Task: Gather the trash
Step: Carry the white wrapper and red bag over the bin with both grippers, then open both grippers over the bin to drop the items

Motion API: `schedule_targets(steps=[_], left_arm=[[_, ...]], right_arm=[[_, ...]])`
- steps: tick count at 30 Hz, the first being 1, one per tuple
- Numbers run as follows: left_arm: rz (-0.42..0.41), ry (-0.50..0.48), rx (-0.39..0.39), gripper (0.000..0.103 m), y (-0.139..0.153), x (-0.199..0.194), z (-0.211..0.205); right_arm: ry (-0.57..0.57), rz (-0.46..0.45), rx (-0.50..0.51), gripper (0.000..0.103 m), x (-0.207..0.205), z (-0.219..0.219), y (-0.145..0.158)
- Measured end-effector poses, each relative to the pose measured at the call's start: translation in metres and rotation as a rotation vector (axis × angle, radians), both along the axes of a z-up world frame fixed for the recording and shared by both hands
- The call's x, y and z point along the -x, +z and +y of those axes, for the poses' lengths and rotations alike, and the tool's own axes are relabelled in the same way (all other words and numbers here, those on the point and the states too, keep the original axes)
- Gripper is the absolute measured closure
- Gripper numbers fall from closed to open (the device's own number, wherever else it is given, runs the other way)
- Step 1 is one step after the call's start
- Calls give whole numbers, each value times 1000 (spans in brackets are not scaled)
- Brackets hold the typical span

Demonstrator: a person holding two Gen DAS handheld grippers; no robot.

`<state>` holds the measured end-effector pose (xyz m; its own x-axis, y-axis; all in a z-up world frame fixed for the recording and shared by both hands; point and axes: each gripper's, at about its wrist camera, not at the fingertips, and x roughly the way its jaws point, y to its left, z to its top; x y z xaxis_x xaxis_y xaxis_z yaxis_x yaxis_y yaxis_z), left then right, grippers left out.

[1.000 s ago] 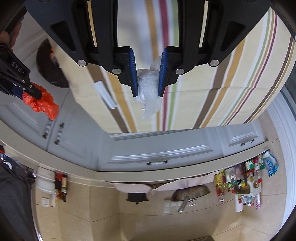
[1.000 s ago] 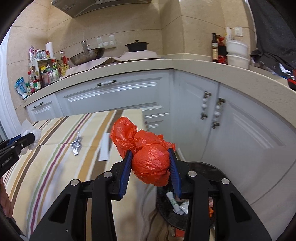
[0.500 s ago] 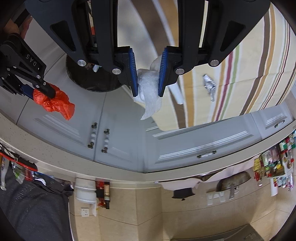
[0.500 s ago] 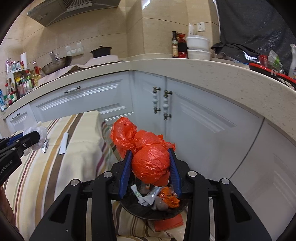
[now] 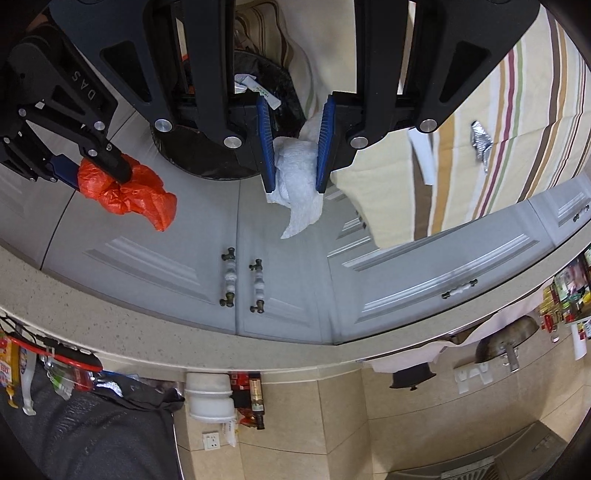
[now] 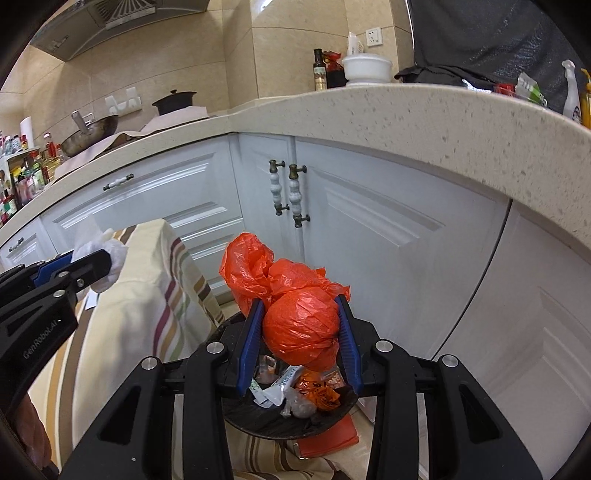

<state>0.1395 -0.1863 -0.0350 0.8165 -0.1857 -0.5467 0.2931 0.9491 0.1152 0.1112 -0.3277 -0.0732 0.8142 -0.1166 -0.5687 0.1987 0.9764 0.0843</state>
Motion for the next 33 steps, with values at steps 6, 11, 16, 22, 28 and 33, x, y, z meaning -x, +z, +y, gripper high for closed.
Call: schedule_targets(steps=[6,11,16,22,28,33], left_arm=[[3,-15,-22,82,-9,-14,-20],[15,-20,-35,82,-17,-26,-31],[23,-17,-45,82,-24,-35,-39],[28,-14,-47,74,-28,-46,-45],[15,-2,-62,45,-29,-49,-48],[17,8,-60,36,-28,-49,-44]], right_arm=[[-14,15,-11,64,-11,-9,-10],[-23,22,-18,64,-20,-14,-15],[-28,28,-22,64,-24,-13,-16],[-39,31,-23,64,-25,-14,-17],[-64,45,-25,47,-32,-18,-25],[-65,40,-17,43,-28,-18,-24]])
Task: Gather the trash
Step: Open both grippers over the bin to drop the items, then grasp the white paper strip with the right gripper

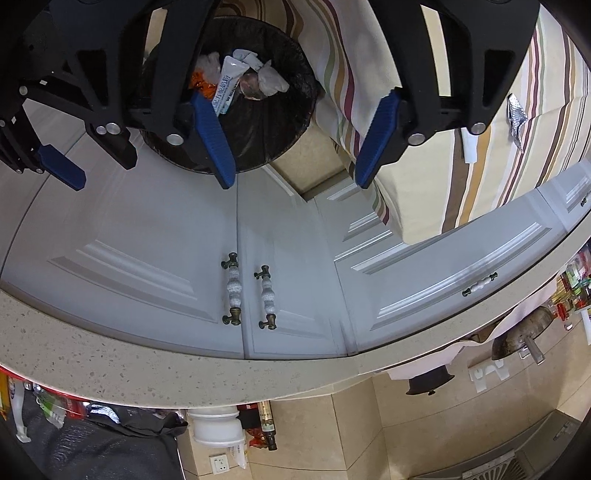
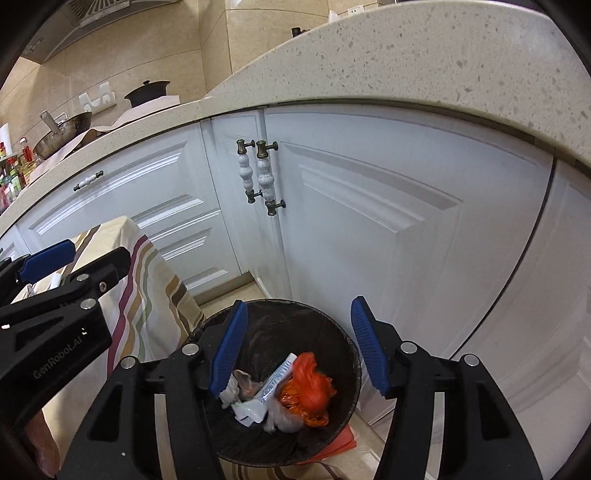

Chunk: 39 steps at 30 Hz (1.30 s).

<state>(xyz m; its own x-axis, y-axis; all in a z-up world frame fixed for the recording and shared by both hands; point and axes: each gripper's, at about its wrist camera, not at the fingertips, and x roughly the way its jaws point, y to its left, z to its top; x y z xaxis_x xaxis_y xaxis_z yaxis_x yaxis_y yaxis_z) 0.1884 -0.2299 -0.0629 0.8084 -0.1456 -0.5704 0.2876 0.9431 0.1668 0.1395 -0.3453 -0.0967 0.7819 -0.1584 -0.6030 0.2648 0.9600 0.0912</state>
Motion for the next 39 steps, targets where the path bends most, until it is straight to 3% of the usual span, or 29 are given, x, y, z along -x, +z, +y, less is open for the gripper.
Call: schedule_targets(steps=[10,17,26,39], left_arm=[[-21,28,27,29,17,7,22],[-41,73,34,24,28,19,59],[-32,211,43,24,33,29,141],[-17,486,67,24,32,42,276]], right_arm=[[-15,-28,13,39,12,1,15],[11,-50,10,38,17,15,28],[134,-73,-4,38,2,68,39],[343,-81,-21,38,-33,163,43]])
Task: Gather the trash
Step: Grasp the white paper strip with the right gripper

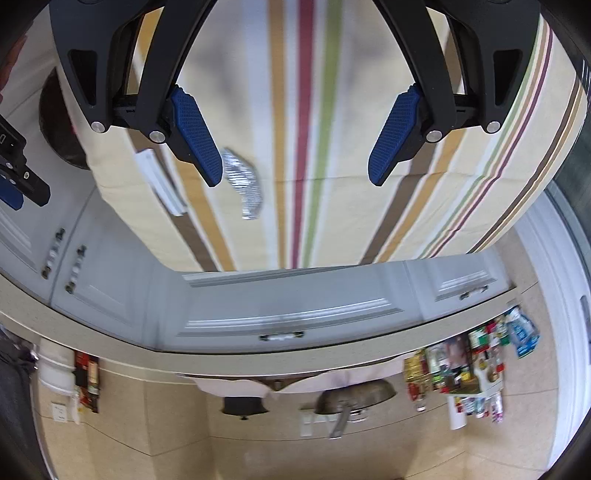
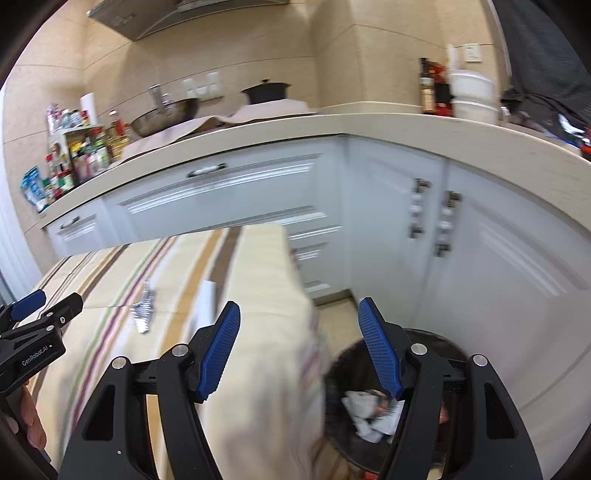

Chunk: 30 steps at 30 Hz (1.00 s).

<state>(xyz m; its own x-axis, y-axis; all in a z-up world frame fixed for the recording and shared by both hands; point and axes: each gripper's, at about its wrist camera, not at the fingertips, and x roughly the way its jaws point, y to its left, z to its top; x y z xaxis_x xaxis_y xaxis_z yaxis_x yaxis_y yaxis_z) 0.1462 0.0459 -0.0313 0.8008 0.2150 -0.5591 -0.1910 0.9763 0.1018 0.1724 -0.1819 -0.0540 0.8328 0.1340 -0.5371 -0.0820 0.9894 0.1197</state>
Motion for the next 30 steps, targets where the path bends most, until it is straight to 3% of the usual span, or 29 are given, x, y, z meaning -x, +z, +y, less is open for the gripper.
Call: schedule_targets(steps=[12,25,29,30], left_arm=[[32,91,49,24,-16,2,53],[56,89,87,24,-24,-5,64],[66,77,95,24,-27,-8,61],[68,73,98,24,-27,-9,60]], right_arm=[[144,90,54,39,-40,70,-17],[203,315,70,58,-75,88,-47],[204,312,112,64,-73,90,-47],[206,311,118,71,-72,90,-47]])
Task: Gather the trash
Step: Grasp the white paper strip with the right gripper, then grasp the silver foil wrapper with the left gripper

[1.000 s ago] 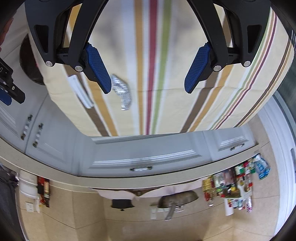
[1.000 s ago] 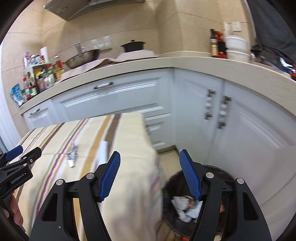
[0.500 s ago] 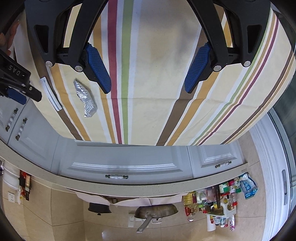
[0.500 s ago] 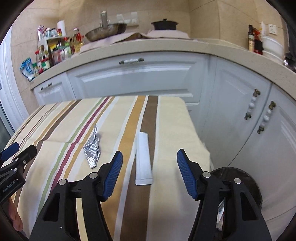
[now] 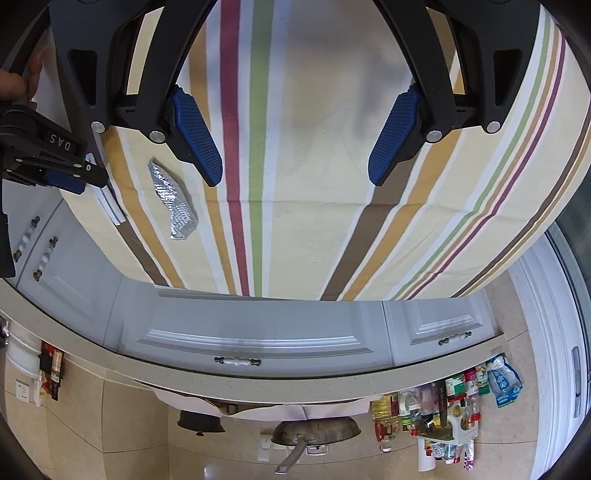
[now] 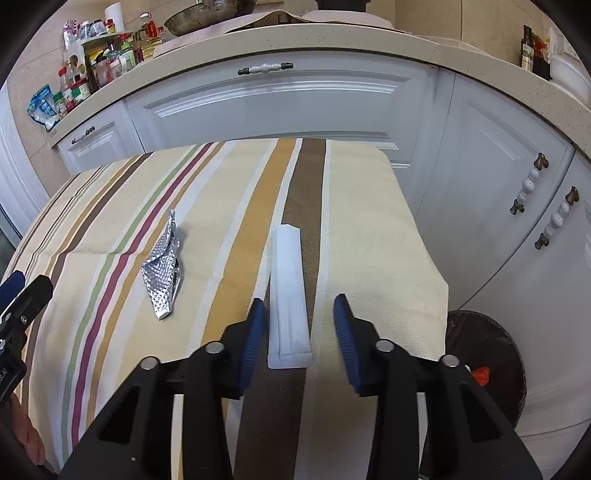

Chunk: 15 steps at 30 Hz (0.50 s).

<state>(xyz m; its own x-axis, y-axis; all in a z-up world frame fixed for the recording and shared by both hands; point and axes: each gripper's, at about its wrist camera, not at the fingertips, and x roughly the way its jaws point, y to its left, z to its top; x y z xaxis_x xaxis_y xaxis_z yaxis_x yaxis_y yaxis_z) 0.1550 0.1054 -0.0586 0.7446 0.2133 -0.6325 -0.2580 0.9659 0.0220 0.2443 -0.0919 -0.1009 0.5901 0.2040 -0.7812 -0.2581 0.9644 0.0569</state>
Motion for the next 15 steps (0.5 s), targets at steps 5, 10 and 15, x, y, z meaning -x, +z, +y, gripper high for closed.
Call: schedule_targets(steps=[5,10,15], left_arm=[[5,-26,-2,24,-1,-4,-12],[19,-47,3,24,-3,-13,-24],[28,-65,-2,24,-4,-28,-37]], right_arm=[[16,-3,-2,80,2,0,1],[17,-39,-28,80,7,-2,6],[11,-68,-64,80,12,-7,12]])
